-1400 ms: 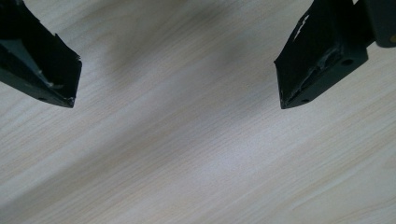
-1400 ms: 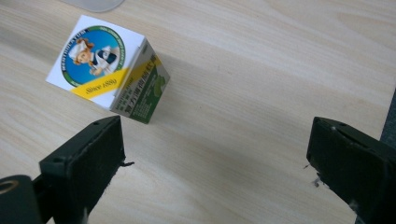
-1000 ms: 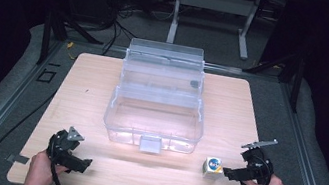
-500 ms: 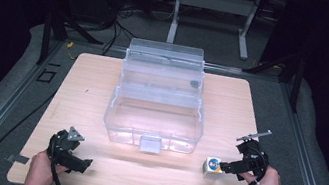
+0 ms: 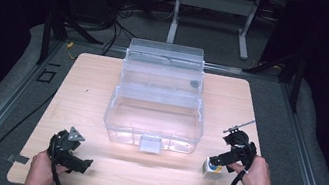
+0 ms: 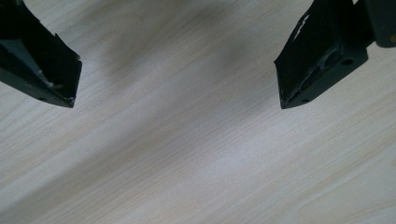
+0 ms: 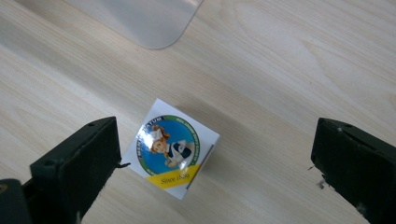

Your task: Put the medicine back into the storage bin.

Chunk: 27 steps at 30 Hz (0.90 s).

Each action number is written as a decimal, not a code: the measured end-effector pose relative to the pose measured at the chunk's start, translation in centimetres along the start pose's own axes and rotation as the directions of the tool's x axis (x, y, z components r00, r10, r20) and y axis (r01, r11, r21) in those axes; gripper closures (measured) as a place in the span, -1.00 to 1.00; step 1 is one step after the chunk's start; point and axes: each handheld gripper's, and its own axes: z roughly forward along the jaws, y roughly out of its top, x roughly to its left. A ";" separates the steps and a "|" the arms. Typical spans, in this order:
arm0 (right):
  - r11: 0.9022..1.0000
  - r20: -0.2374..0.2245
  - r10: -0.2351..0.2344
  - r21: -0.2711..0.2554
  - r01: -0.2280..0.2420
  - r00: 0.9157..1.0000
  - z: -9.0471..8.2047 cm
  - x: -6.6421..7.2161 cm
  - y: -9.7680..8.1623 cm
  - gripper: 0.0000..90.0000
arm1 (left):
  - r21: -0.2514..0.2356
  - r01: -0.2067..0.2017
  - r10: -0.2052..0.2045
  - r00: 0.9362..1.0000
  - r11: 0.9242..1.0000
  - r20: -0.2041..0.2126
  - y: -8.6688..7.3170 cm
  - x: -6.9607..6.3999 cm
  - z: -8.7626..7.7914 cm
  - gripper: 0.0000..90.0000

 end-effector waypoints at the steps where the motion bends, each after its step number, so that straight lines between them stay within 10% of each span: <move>1: 1.000 -0.025 -0.001 0.007 0.002 1.000 0.2 0.1 0.1 -0.99 | 0.002 0.000 0.000 1.000 1.000 0.003 0.0 0.0 0.0 -0.99; 13: 0.993 0.037 -0.041 0.109 0.037 0.998 3.0 1.4 0.4 -0.73 | 0.006 -0.007 0.007 1.000 1.000 0.007 0.0 0.0 0.1 -0.99; 27: 0.988 -0.008 -0.063 0.138 0.063 0.998 3.0 1.0 -0.2 -0.42 | 0.006 -0.016 0.016 1.000 1.000 0.017 0.3 -0.3 0.2 -0.99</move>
